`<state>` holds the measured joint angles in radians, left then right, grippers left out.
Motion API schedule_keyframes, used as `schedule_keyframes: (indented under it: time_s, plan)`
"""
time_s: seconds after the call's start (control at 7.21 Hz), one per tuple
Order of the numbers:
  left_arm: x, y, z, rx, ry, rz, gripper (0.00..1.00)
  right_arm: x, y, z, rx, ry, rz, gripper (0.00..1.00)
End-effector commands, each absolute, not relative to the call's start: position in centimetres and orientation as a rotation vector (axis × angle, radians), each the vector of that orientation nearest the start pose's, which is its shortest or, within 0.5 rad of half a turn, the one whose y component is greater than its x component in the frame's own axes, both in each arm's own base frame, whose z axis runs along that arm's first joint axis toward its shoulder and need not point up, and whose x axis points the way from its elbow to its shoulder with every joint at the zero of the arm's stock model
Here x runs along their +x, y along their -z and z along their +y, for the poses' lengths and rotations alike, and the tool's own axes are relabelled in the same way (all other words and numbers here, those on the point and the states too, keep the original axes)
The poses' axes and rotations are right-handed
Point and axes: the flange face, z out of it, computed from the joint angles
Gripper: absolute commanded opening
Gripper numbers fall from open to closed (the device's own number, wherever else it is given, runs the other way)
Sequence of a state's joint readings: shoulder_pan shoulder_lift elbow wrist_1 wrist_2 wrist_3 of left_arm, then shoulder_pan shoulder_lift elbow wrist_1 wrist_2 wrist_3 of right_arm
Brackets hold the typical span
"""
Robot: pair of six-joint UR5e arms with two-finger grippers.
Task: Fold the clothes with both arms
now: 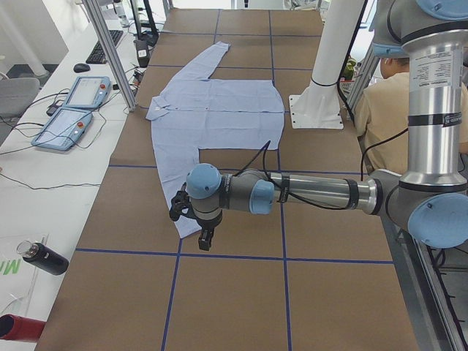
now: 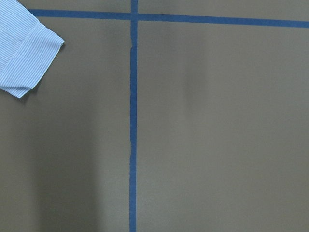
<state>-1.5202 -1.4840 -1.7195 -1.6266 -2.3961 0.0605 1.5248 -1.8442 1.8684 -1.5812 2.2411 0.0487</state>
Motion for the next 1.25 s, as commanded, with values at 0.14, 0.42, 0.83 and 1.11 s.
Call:
schedule_keyframes:
  time_s: [0.14,0.42,0.83,1.11]
  plan:
    - [-3.7,-59.4,-46.5,0.169,-0.174,0.823,1.0,5.4,-63.3,-38.5,-0.005,0.004,-0.671,1.0]
    - [-3.7,-55.9,-46.5,0.237,-0.206,0.816,1.0,5.4,-61.0,-38.8,0.045,0.025,-0.665,1.0]
    - [-5.0,-49.6,-47.0,0.46,-0.263,0.621,1.0,5.1,-56.9,-41.1,0.15,0.06,-0.692,1.0]
    - [-5.3,-48.7,-47.7,0.601,-0.286,0.573,1.0,5.0,-53.3,-44.1,0.361,0.126,-0.691,1.0]
